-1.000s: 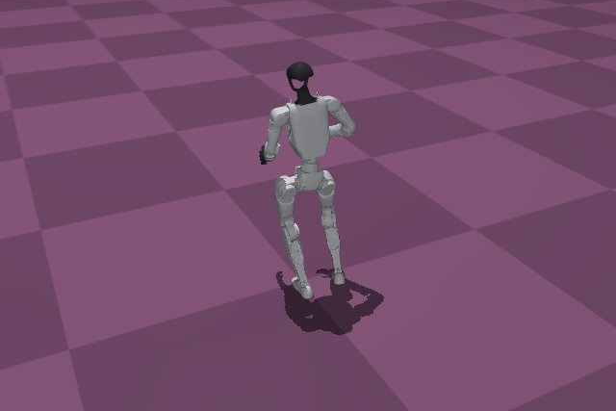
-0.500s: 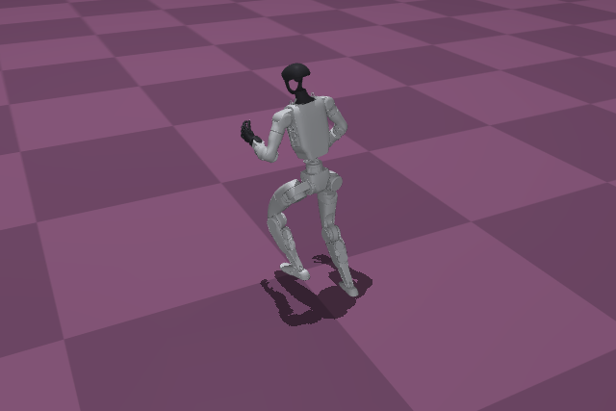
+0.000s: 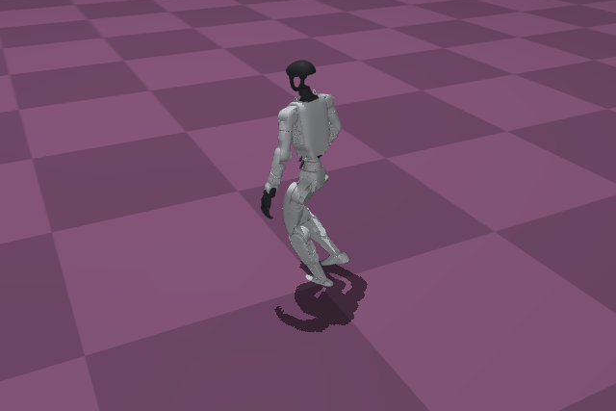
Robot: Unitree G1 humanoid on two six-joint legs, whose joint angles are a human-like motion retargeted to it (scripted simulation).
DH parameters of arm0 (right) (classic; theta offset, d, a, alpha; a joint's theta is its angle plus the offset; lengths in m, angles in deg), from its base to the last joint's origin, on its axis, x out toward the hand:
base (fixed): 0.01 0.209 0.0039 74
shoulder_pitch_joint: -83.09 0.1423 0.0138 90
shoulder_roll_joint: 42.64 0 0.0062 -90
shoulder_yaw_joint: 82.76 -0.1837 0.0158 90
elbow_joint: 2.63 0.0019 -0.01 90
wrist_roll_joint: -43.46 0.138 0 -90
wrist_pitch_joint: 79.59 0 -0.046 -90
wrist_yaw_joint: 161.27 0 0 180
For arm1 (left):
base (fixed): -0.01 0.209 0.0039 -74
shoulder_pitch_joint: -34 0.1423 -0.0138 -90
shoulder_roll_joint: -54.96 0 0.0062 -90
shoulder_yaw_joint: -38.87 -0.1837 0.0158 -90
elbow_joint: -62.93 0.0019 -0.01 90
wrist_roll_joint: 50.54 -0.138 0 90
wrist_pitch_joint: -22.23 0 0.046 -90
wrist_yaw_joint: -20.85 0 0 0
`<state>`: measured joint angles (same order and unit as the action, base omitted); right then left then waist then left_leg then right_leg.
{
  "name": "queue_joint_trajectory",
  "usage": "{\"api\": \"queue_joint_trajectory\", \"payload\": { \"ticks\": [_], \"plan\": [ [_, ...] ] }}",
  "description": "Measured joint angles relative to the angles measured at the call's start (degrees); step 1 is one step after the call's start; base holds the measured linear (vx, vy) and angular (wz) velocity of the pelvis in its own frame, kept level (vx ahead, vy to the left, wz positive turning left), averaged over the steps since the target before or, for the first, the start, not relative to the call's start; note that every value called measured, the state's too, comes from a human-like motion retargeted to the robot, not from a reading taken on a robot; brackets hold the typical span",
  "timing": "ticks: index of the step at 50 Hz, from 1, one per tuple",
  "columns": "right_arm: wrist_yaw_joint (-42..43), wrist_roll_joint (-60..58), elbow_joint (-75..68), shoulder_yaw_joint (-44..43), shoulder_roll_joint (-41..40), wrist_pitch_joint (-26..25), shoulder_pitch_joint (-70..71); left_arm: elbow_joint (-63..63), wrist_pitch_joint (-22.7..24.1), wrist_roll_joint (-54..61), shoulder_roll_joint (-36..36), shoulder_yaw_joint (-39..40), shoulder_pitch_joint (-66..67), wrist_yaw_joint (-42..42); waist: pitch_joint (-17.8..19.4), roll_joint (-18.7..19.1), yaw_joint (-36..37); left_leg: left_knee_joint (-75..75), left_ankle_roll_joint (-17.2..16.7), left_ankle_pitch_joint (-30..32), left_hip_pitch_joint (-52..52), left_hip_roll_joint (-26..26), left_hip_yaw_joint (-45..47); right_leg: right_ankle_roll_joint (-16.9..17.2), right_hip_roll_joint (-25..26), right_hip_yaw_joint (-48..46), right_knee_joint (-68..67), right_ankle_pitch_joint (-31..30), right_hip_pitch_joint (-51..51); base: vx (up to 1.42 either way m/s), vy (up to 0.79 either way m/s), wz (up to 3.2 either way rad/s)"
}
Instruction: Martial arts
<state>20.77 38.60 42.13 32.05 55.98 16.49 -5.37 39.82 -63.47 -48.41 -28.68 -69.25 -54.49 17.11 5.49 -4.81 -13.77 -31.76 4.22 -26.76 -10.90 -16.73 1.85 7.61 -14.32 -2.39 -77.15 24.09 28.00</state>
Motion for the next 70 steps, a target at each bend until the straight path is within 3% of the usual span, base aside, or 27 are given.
{"api": "queue_joint_trajectory", "payload": {
  "ticks": [8,10,15,18,20,25,30,35,45,54,70],
  "plan": [
    [0.07,3.93,-8.60,-2.32,-0.20,-1.76,-1.82,-18.12,4.79,11.66,0.71,1.52,-7.77,5.42,1.43,7.76,0.22,-5.74,-5.46,-2.86,4.86,6.70,-8.29,3.25,15.34,6.37,30.62,-4.33,1.81,0.38,-0.18,1.11],
    [0.05,4.60,-10.26,-2.81,-0.37,-2.33,-2.78,-20.96,5.83,13.09,0.66,2.05,-8.58,6.04,1.17,8.33,0.80,-10.52,-6.01,-4.97,4.65,6.77,-9.68,3.41,17.46,8.36,31.74,-4.38,1.96,0.32,-0.20,0.82],
    [-0.79,5.89,-15.26,-4.34,-1.20,-3.62,-3.02,-23.16,5.57,16.25,-0.03,3.57,-8.99,5.96,1.20,10.85,2.74,-24.29,-8.41,-9.04,3.81,9.69,-10.72,-0.15,20.43,6.71,28.10,-0.61,-0.15,0.31,-0.17,0.75],
    [-1.56,6.96,-18.05,-4.97,-2.03,-4.06,-1.94,-19.39,4.01,16.90,-1.08,4.25,-9.09,4.45,1.95,12.49,3.62,-33.48,-10.17,-4.82,1.70,13.99,-8.62,-2.42,21.33,4.13,27.95,1.40,-2.84,0.27,-0.13,0.77],
    [-2.09,7.75,-19.27,-5.10,-2.78,-4.27,-1.47,-15.38,2.77,16.76,-1.79,4.32,-8.81,3.02,1.85,12.95,4.38,-38.06,-9.71,-3.60,-0.48,16.65,-6.69,-3.35,21.35,2.86,28.87,2.20,-4.39,0.23,-0.11,0.71],
    [-3.25,9.51,-20.31,-5.39,-4.82,-4.51,-0.95,-4.44,-0.28,14.55,-2.56,4.04,-7.20,-0.67,0.09,11.69,6.43,-39.79,-4.93,-6.25,-5.95,21.33,-0.97,-3.80,19.30,0.76,32.93,2.99,-7.94,0.20,-0.09,0.60],
    [-3.79,10.52,-20.26,-5.40,-6.50,-4.35,-0.48,4.36,-1.92,11.52,-2.83,4.68,-4.79,-3.25,-1.79,8.94,7.45,-28.23,-2.21,-9.36,-7.93,20.20,2.81,-3.32,16.04,-0.50,36.23,3.83,-10.68,0.19,-0.05,0.45],
    [-4.22,10.52,-20.54,-5.28,-7.81,-3.78,0.02,8.64,-2.36,8.80,-3.54,5.46,-1.79,-4.28,-3.59,6.31,7.21,-14.86,-1.71,-7.74,-6.61,16.54,4.02,-3.21,13.25,-1.15,38.28,5.51,-12.07,0.17,-0.01,0.39],
    [-4.17,9.01,-21.39,-4.74,-9.05,-3.02,-0.76,7.75,-1.48,5.24,-5.05,4.82,2.35,-2.91,-5.14,3.81,6.98,-7.23,-0.32,-8.59,-2.59,14.57,4.88,-3.41,11.02,-2.27,37.28,8.60,-13.51,0.12,0.03,0.29],
    [-3.99,7.81,-21.79,-4.80,-9.05,-2.45,-1.23,4.91,-0.64,2.71,-6.10,3.37,2.42,-1.74,-6.76,2.27,6.63,4.91,-0.52,-4.33,2.37,12.16,4.60,-3.38,8.92,-3.74,40.88,7.32,-15.30,0.07,0.03,0.27],
    [-2.57,7.95,-24.27,-4.99,-9.69,-2.34,-3.69,3.80,-0.04,1.27,-6.32,3.14,1.45,0.07,-7.57,0.84,6.53,6.94,-0.74,-3.55,2.78,10.46,3.52,-4.04,6.45,-5.73,38.08,8.48,-14.89,0.02,0.02,0.25]
  ]
}}
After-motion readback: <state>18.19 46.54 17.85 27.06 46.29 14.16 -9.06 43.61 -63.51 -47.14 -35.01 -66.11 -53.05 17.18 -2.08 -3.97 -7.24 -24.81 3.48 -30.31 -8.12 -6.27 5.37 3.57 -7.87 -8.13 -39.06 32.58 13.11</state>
